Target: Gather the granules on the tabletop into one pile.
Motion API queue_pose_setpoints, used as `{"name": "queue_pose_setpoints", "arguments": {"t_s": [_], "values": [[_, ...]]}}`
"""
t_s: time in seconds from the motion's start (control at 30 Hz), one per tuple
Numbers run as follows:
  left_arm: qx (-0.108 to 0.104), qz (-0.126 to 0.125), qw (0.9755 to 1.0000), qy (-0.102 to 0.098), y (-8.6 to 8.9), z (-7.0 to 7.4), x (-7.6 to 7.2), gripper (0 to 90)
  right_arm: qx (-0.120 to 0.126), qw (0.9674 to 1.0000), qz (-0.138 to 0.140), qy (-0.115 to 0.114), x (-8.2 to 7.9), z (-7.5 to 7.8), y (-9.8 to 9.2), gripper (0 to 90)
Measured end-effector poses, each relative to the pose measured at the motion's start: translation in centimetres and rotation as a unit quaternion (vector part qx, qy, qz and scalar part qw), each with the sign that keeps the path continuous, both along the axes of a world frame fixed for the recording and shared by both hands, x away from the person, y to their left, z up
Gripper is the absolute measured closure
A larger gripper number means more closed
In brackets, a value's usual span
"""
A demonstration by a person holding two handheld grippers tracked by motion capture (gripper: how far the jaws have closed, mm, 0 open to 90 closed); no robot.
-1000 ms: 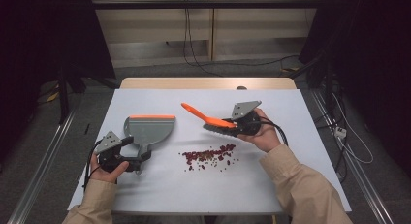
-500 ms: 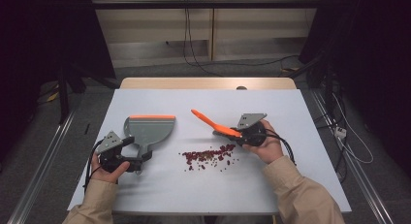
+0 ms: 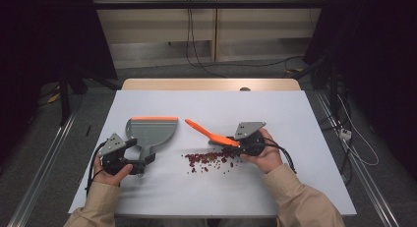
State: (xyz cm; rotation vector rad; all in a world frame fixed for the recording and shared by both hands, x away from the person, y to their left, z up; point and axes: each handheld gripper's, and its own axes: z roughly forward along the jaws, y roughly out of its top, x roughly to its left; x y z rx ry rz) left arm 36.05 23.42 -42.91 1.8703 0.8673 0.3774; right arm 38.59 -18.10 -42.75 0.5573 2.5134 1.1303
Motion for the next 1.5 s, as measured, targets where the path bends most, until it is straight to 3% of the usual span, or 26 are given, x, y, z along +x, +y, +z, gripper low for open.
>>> {"name": "queue_pose_setpoints", "arguments": {"t_s": [0.57,0.83,0.97,1.1,1.23,1.33,1.5], "values": [[-0.002,0.0,1.0,0.0,0.0,0.0,0.0,6.3,0.005,0.9997,0.023,0.003,-0.6,0.2,1.6,71.2],[-0.001,-0.001,1.0,0.0,0.1,0.1,0.0,6.3,0.048,0.9988,0.004,-0.008,-0.3,1.2,1.6,71.2],[-0.002,0.0,1.0,0.0,0.1,0.1,0.0,6.3,0.064,0.9978,-0.014,-0.002,-0.5,1.9,2.1,71.2],[-0.003,-0.001,1.0,0.0,0.1,0.1,0.0,6.3,0.103,0.9937,-0.042,0.013,-0.7,2.5,2.8,71.2],[-0.002,0.0,1.0,-0.002,0.2,0.1,0.0,6.3,0.122,0.9894,-0.074,0.026,-1.0,3.0,4.1,71.2],[-0.005,0.002,1.0,-0.002,0.2,0.1,-0.1,6.3,0.145,0.9835,-0.096,0.049,-1.2,3.0,5.1,71.2],[-0.006,0.002,1.0,-0.003,0.3,0.2,-0.1,6.3,0.165,0.977,-0.112,0.075,-1.6,2.9,6.9,71.2]]}}
